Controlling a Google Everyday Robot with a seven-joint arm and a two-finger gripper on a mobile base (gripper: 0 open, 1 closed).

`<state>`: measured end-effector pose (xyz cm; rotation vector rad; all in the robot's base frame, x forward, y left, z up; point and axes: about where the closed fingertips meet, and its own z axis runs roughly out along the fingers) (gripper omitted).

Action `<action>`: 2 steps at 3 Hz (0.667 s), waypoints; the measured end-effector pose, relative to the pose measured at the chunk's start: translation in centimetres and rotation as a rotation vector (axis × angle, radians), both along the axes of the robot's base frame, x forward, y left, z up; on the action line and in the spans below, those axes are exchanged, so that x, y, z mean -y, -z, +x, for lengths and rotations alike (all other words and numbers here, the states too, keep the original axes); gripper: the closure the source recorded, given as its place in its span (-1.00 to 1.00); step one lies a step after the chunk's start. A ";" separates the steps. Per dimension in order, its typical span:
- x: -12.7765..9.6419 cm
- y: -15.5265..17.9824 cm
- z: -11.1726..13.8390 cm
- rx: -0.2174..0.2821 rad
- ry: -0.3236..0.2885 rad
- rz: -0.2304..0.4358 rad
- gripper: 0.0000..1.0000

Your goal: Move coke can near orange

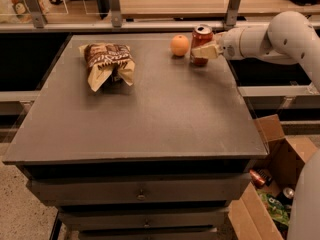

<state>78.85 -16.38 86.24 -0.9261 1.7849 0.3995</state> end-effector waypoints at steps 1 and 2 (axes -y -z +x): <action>0.1 0.4 0.0 -0.012 0.004 0.017 -0.28; 0.1 0.4 0.0 -0.012 0.004 0.017 -0.76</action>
Offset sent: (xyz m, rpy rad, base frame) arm -0.0029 -0.0097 -0.0059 0.0524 0.0323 -0.0161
